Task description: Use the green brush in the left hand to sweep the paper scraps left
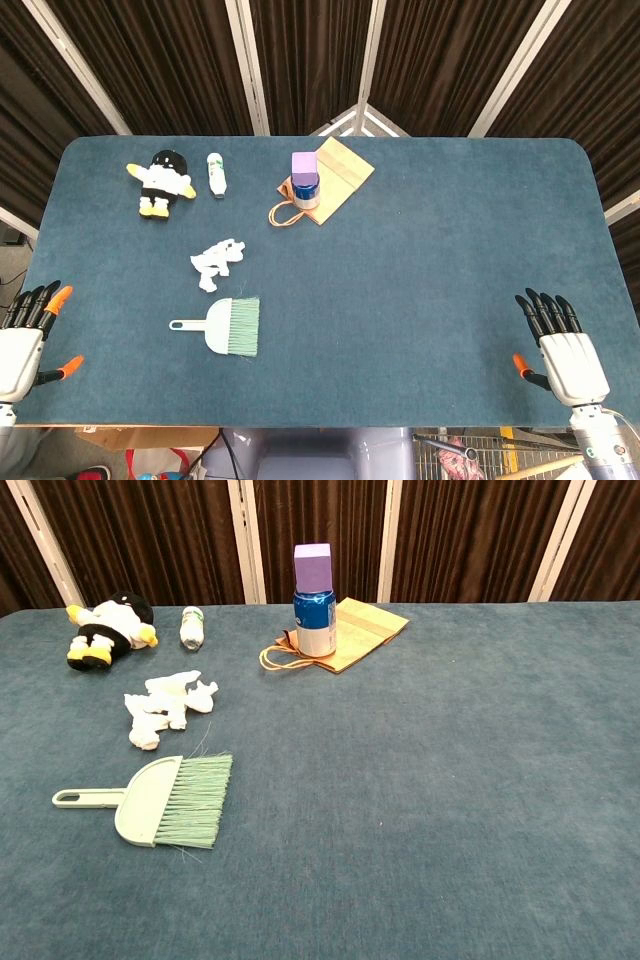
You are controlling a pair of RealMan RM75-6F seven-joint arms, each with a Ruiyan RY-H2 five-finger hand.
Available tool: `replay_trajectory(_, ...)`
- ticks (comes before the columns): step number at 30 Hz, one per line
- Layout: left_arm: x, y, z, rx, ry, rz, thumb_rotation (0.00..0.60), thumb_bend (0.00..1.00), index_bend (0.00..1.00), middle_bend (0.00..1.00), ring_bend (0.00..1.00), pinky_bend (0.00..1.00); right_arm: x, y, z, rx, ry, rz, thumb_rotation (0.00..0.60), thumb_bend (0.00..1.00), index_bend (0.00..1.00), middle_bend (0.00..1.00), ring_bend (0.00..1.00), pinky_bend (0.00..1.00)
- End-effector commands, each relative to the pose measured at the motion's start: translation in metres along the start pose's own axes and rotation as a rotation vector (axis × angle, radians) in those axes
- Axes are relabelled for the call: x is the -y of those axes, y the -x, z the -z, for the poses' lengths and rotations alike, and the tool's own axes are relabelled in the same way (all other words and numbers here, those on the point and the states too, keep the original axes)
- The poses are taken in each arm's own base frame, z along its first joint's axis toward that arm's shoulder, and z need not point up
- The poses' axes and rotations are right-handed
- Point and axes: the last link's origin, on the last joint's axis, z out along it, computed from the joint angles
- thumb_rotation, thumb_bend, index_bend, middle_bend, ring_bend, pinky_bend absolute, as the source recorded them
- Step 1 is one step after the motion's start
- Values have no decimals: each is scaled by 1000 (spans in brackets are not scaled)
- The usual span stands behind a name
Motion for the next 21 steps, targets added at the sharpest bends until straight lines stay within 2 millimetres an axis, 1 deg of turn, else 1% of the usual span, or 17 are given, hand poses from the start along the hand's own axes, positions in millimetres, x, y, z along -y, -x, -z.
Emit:
replay_trajectory(1, 0, 0, 0, 1, -1, -2, 600, 0, 0, 0, 0, 0, 0, 0, 0, 0, 1, 1, 600, 321, 0, 0, 0, 11)
replay_trajectory(11, -1, 1, 1, 10, 1, -2, 600, 0, 0, 0, 0, 7, 1, -1, 1, -4, -3, 0, 600, 321, 0, 0, 0, 11)
replay_trajectory(12, -2, 1, 0, 11, 6, -5, 600, 0, 0, 5, 5, 28, 1, -1, 0, -1, -4, 0, 600, 321, 0, 0, 0, 11)
replay_trajectory(13, -4, 1, -1, 11, 12, -8, 600, 0, 0, 52, 56, 97, 2, 0, 0, 1, -4, 0, 600, 320, 0, 0, 0, 11)
replay_trajectory(14, -7, 0, -4, 9, 21, -13, 600, 6, 0, 160, 169, 235, 2, 0, 0, 2, -4, 0, 600, 320, 0, 0, 0, 11)
replay_trajectory(15, -10, -1, -6, 4, 31, -21, 600, 25, 4, 328, 338, 413, 2, 0, 0, 3, -4, 1, 600, 320, 0, 0, 0, 11)
replay_trajectory(16, -14, -2, -11, -3, 45, -35, 600, 44, 22, 461, 468, 536, 2, 1, -1, 5, -4, 2, 600, 321, 0, 0, 0, 11)
replay_trajectory(17, -19, -3, -15, -8, 58, -43, 600, 80, 78, 648, 646, 700, 1, 1, -1, 6, -4, 1, 600, 322, 0, 0, 0, 11)
replay_trajectory(18, -25, -2, -22, -7, 74, -47, 600, 101, 139, 755, 748, 785, 1, 1, -1, 6, -3, -2, 600, 322, 0, 0, 0, 11)
replay_trajectory(19, -29, 0, -26, 2, 77, -48, 600, 124, 253, 880, 866, 883, 2, 1, -1, 5, -4, -3, 600, 321, 0, 0, 0, 11)
replay_trajectory(20, -34, 3, -32, 22, 77, -46, 600, 148, 352, 953, 939, 948, 2, 0, -1, 4, -6, -3, 600, 321, 0, 0, 0, 11)
replay_trajectory(21, -39, 6, -37, 34, 80, -46, 600, 171, 418, 989, 979, 984, 2, 0, -1, 4, -7, -5, 600, 321, 0, 0, 0, 11)
